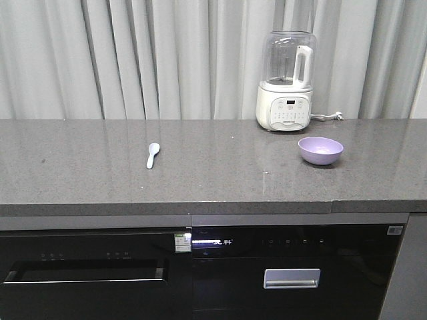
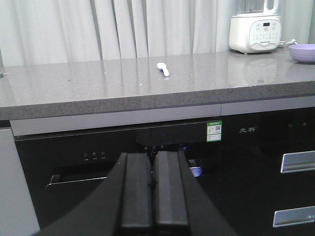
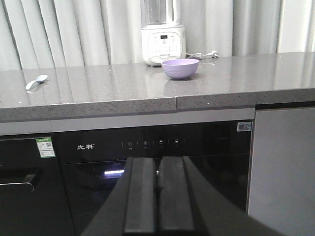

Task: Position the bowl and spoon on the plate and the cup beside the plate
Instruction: 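Drive the base toward the white spoon and lavender bowl on the counter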

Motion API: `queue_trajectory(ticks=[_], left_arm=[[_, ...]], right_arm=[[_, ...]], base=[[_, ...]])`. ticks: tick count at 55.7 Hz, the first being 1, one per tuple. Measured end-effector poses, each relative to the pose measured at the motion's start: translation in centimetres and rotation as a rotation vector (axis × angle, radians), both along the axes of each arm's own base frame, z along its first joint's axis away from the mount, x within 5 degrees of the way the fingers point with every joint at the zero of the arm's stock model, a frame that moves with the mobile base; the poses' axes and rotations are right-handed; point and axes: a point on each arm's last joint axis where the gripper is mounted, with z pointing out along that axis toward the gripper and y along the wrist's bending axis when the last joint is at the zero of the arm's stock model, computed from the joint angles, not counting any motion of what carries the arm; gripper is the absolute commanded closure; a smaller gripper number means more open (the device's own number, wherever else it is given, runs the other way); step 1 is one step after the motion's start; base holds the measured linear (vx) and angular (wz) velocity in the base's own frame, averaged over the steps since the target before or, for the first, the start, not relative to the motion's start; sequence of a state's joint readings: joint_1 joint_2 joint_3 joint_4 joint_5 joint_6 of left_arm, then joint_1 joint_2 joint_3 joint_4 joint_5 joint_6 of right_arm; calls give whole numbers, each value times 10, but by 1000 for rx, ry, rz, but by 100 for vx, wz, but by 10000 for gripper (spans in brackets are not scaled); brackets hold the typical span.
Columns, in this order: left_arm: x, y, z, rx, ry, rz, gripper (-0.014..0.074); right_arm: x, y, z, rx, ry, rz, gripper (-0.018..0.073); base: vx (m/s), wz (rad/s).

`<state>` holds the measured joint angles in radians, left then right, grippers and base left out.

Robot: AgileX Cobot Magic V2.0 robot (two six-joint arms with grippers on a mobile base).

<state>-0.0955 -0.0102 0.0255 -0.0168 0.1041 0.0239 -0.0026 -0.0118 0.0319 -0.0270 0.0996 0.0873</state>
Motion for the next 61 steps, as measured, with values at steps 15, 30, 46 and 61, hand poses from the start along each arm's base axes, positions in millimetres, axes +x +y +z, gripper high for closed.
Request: queue_trajectory(ticks=[15, 30, 46, 61], left_arm=[[0, 0, 0, 0, 0, 0, 600], [0, 0, 0, 0, 0, 0, 600], [0, 0, 0, 0, 0, 0, 600], [0, 0, 0, 0, 0, 0, 600]], right_arm=[[0, 0, 0, 0, 0, 0, 568], [0, 0, 0, 0, 0, 0, 568], [0, 0, 0, 0, 0, 0, 568], [0, 0, 0, 0, 0, 0, 568]], base=[[0, 0], [2, -7], [10, -19], [21, -23]])
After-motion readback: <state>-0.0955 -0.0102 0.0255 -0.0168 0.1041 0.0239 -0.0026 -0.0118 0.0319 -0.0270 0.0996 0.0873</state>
